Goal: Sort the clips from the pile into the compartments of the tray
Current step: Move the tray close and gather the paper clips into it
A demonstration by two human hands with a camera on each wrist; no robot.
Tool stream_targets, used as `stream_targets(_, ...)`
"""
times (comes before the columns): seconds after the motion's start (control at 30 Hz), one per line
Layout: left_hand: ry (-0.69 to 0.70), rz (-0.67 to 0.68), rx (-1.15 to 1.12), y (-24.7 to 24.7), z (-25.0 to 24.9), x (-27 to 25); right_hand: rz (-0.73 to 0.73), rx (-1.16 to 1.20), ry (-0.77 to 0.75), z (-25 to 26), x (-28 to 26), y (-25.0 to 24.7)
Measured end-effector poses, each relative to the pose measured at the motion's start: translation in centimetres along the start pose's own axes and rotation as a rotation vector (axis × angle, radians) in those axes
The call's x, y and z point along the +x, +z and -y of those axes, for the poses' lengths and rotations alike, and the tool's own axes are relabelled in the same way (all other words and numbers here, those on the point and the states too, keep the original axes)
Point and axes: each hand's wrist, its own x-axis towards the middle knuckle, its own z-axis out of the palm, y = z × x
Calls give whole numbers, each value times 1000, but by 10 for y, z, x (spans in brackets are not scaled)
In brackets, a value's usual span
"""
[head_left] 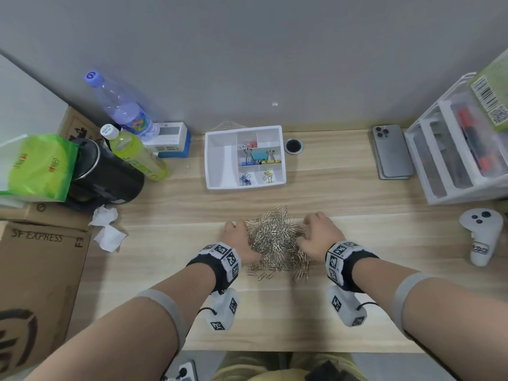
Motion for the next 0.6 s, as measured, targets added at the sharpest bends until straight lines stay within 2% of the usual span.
stream_targets(0.07, -79, -11, -1, -10, 6, -2, 27, 23, 73, -1, -2, -12)
stream_targets(0.1, -105, 31, 23, -13, 8, -4, 92, 68, 108, -2, -2, -14)
stream_targets(0.23, -78, 358, 217, -12, 13, -15, 605, 211, 249, -3, -9, -3)
stream_targets(0.3, -21, 457, 268, -6, 11, -20, 737, 226, 300, -3, -12, 11)
stream_targets(0.37, 12, 494, 147, 0, 12, -16, 804, 293, 335, -1, -11, 23)
stream_targets(0.43, 48, 545, -37, 6, 9, -12, 930, 403, 367, 5, -9, 30)
stream_targets(0.5, 64, 563, -135, 8, 3, -9, 904, 493, 395, 11, -5, 32)
stream_targets(0.6, 64, 556, -184, 8, -3, -5, 718, 460, 352, 19, -1, 28)
